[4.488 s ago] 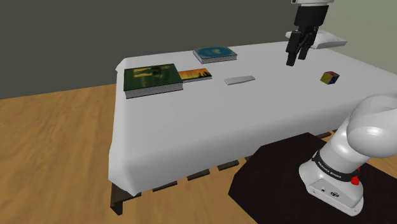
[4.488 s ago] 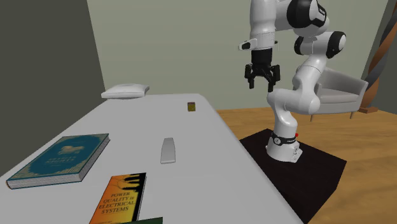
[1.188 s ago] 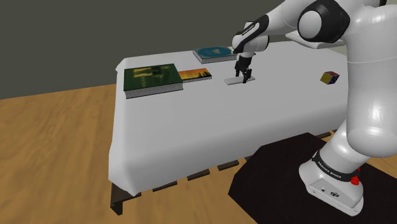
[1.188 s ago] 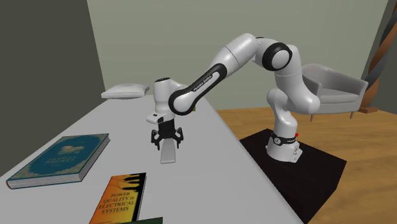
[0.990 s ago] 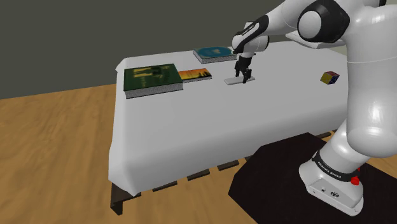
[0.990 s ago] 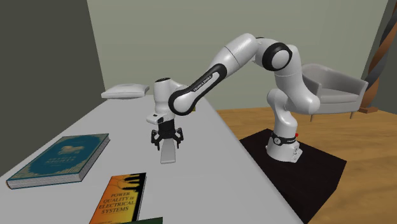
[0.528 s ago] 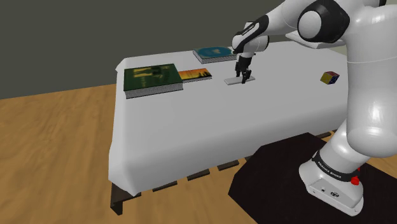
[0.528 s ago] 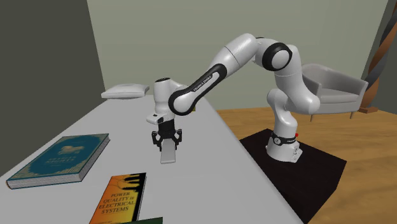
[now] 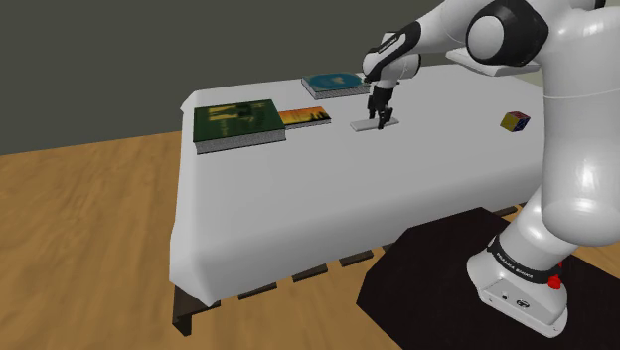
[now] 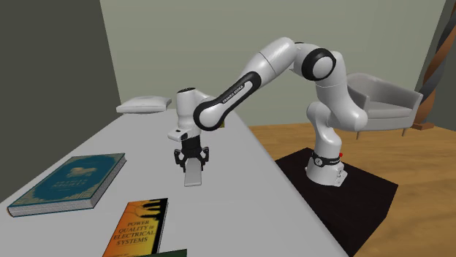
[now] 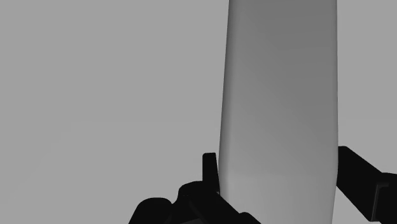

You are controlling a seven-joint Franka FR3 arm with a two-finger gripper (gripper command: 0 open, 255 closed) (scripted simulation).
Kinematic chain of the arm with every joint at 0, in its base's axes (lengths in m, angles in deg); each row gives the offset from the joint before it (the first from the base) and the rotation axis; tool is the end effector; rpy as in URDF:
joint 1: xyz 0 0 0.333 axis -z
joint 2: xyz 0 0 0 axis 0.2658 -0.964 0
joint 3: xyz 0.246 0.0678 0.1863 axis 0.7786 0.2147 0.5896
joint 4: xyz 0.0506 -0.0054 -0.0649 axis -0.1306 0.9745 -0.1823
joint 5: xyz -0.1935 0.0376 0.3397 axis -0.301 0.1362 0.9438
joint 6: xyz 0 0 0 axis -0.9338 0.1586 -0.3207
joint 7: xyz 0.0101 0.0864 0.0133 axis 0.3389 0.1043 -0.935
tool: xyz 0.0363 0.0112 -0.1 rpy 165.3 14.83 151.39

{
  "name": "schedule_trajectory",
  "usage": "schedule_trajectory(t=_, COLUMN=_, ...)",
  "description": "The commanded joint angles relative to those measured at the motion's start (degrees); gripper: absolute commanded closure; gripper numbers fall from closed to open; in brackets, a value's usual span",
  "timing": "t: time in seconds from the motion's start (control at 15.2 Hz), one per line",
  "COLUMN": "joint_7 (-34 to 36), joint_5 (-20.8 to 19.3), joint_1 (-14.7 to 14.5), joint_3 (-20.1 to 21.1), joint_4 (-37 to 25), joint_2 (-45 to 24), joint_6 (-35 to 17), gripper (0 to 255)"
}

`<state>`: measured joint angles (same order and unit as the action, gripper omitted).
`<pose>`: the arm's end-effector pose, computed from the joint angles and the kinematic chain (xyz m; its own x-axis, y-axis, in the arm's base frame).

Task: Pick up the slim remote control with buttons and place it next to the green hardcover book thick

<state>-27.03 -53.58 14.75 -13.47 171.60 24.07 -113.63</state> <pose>0.6014 -0.2534 0.2878 0.4204 0.9073 0.0076 0.9073 -0.4203 -0.0082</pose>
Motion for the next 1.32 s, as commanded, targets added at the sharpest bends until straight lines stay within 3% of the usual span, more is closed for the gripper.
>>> schedule_trajectory(t=0.0, joint_7=0.24, joint_5=-0.46, joint_1=-0.17, joint_3=-0.31, joint_4=-0.26, joint_2=0.81, joint_6=0.99, gripper=255)
schedule_trajectory(t=1.25, joint_7=2.93, joint_5=-4.64, joint_1=-1.5, joint_3=-2.57, joint_4=-5.81, joint_2=7.56, joint_6=12.56, gripper=255)
